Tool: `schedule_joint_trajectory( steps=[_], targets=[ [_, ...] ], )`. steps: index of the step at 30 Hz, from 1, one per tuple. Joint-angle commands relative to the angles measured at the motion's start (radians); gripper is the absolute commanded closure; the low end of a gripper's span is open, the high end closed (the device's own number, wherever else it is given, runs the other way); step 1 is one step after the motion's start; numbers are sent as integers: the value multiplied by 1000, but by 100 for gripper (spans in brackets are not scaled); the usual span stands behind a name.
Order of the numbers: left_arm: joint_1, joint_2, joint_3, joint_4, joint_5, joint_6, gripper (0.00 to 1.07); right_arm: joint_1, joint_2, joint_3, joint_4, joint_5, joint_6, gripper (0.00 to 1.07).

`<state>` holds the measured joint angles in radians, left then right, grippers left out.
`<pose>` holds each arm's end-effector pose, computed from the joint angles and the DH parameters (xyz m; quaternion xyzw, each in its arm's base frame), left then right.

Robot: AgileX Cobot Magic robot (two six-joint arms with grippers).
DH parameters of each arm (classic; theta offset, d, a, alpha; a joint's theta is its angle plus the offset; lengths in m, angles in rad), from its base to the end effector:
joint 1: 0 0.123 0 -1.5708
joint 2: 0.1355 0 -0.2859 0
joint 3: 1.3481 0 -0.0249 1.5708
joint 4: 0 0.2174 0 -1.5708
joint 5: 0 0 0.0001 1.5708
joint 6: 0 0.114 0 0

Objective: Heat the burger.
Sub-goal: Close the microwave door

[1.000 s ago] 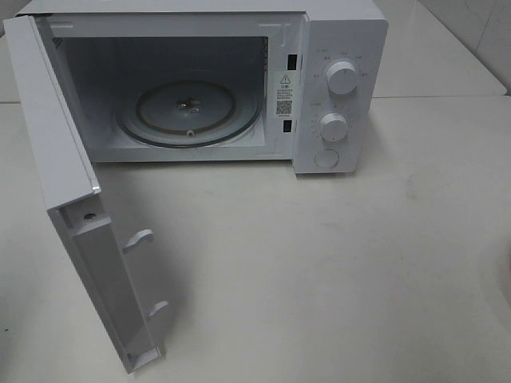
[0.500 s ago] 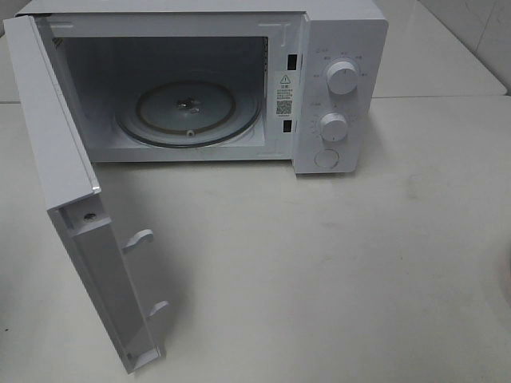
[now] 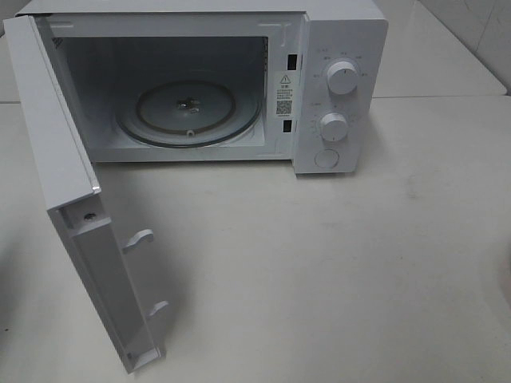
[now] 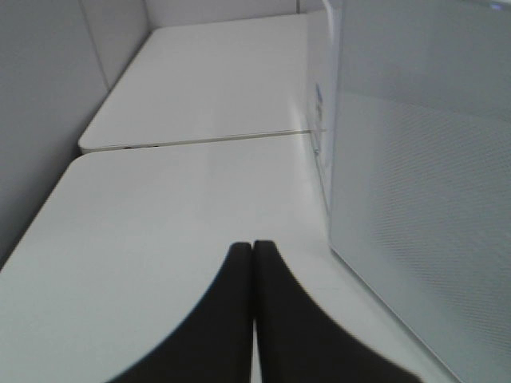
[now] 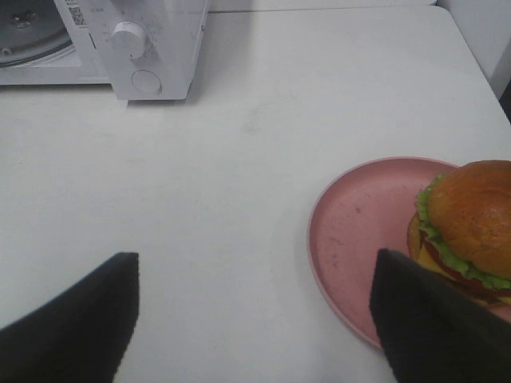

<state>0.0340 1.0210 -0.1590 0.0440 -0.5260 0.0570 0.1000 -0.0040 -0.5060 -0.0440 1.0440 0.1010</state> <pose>0.1681 0.0032 0.2222 0.0309 0.7889 0.0309 0.6130 -0.0144 -0.0058 0.2541 0.0012 0.8460 0.0316 0.5323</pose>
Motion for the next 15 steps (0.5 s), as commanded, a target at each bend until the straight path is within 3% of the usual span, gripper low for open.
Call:
schedule_joint_trajectory(
  steps=[1, 4, 11, 15],
  targets=[
    [-55, 67, -38, 95, -51, -16, 107, -7, -28, -2, -3, -6, -7, 31],
    [-123, 154, -73, 185, -98, -16, 107, -7, -28, -2, -3, -6, -7, 31],
    [-196, 289, -91, 190, -208, -16, 107, -7, -28, -2, -3, -6, -7, 31],
    [-220, 382, -108, 192, -285, -57, 107, -7, -28, -2, -3, -6, -7, 31]
  ],
)
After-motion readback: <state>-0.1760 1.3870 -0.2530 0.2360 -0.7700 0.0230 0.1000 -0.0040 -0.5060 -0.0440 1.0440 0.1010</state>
